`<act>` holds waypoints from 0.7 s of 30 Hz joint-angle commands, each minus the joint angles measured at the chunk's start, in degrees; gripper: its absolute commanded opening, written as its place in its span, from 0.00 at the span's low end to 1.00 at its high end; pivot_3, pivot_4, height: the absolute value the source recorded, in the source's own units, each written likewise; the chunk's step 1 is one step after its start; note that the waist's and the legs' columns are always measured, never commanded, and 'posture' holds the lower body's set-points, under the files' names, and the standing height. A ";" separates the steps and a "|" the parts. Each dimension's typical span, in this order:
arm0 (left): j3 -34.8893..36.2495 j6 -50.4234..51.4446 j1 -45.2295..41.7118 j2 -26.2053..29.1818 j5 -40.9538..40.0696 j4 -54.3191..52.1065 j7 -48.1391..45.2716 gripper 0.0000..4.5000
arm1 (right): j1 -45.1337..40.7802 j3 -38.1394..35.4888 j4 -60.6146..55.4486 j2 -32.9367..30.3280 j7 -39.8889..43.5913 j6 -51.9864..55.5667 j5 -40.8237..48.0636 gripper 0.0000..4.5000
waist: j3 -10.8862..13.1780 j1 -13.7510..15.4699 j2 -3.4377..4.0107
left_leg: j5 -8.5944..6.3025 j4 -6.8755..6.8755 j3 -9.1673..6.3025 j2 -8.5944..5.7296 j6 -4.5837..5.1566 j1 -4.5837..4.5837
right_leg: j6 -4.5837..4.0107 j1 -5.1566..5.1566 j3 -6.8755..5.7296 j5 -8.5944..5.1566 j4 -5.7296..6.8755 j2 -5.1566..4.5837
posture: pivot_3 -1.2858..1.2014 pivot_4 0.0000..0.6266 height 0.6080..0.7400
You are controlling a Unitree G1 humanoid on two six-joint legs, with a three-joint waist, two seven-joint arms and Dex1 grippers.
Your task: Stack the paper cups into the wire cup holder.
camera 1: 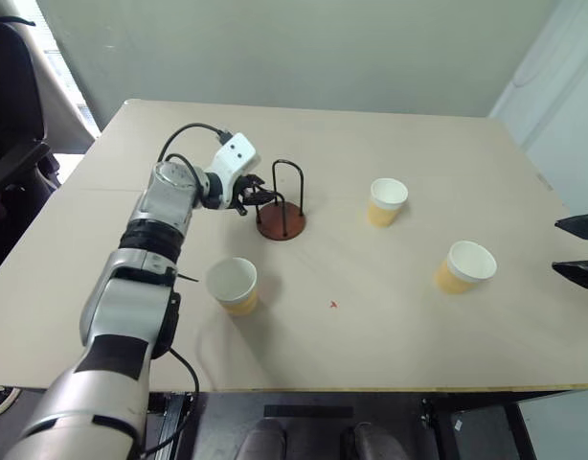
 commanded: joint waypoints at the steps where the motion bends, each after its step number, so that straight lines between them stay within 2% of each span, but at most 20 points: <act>1: 1.49 -1.18 -1.37 0.61 -0.31 -1.07 -0.96 0.11 | -0.18 -1.33 -0.87 -0.38 -0.27 -0.15 1.12 1.00 | 0.00 0.06 0.00 | 0.00 0.00 0.00 -0.01 0.00 0.00 | 0.00 0.00 0.00 0.00 0.00 0.00 | 0.52 0.24 1.00; 2: 1.65 -1.05 -1.21 0.84 -0.52 -1.44 -1.57 0.04 | -0.10 -1.43 -0.90 -0.42 -0.30 -0.11 1.16 1.00 | 0.00 0.10 0.00 | 0.00 0.01 0.00 -0.01 0.00 0.00 | 0.01 0.00 -0.01 0.00 0.00 0.00 | 0.52 0.24 1.00; 3: 1.85 -0.84 -1.13 1.06 -0.75 -1.84 -2.24 0.02 | -0.02 -1.49 -0.93 -0.46 -0.32 -0.11 1.16 1.00 | 0.00 0.11 0.00 | 0.00 0.01 0.00 -0.02 0.00 0.00 | 0.01 0.01 0.00 0.01 0.00 0.00 | 0.52 0.24 1.00; 6: 2.47 0.63 -0.10 2.53 -2.56 -6.00 -7.79 0.02 | 0.20 -1.82 -1.15 -0.45 -0.36 0.02 1.29 1.00 | 0.00 0.11 0.00 | 0.00 0.00 0.01 -0.02 0.01 0.01 | 0.02 -0.02 0.02 0.00 -0.01 0.00 | 0.52 0.24 1.00; 10: 3.70 5.92 3.23 5.65 -9.11 -20.04 -19.60 0.02 | 0.60 -1.81 -0.91 -0.47 -0.18 -0.28 1.09 1.00 | 0.00 0.15 0.00 | 0.00 -0.03 0.01 -0.03 0.01 -0.03 | 0.03 -0.02 -0.05 0.00 0.05 0.02 | 0.52 0.24 1.00; 14: 4.34 11.94 6.20 6.09 -15.26 -32.17 -24.67 0.02 | 0.29 -0.60 -0.68 -0.12 -0.57 -1.09 1.11 1.00 | 0.00 0.39 0.00 | -0.02 -0.03 0.01 -0.03 0.05 -0.05 | 0.07 0.01 -0.09 0.03 0.04 0.00 | 0.52 0.24 1.00; 17: 2.53 15.26 8.72 5.87 -18.28 -40.15 -27.81 0.02 | -0.27 0.45 -0.42 -0.07 -0.71 -1.72 1.25 1.00 | -0.01 0.60 0.01 | -0.03 0.00 -0.03 0.04 0.09 -0.01 | 0.08 0.02 -0.02 0.03 0.01 -0.08 | 0.52 0.24 1.00; 21: -2.88 12.93 13.02 3.37 -18.03 -48.15 -29.98 0.02 | -0.89 1.38 -0.28 -0.06 -0.79 -2.25 1.37 1.00 | -0.01 0.64 0.02 | -0.03 0.04 0.00 0.17 0.13 0.10 | 0.11 0.11 0.09 0.03 0.02 -0.14 | 0.52 0.24 1.00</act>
